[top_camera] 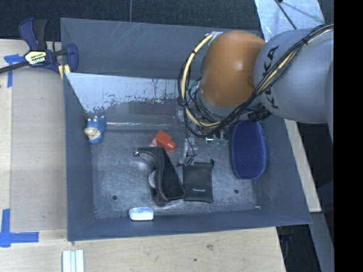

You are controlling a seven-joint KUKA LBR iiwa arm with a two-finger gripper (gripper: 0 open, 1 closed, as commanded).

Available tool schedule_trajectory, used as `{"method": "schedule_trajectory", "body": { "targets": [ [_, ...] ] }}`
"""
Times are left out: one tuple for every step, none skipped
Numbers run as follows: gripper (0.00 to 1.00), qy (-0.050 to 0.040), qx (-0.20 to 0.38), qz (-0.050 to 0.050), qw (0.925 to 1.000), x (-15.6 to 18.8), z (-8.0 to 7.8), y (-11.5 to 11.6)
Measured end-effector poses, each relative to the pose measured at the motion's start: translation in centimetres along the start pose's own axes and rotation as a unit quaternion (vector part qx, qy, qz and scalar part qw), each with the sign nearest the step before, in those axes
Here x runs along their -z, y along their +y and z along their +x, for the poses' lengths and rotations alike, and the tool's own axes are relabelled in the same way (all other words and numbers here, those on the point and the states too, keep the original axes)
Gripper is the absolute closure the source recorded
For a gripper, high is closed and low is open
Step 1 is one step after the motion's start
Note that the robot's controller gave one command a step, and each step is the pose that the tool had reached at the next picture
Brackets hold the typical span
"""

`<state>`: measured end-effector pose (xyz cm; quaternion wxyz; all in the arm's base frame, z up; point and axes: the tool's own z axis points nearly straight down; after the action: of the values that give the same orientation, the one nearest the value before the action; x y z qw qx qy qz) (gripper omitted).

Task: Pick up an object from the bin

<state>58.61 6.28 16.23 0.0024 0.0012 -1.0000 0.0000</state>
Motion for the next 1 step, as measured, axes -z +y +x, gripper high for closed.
{"method": "schedule_trajectory", "body": {
  "targets": [
    [0.00, -0.0048, 0.359, 0.004, 0.9333, -8.47, -2.33, 4.32]
  ]
}}
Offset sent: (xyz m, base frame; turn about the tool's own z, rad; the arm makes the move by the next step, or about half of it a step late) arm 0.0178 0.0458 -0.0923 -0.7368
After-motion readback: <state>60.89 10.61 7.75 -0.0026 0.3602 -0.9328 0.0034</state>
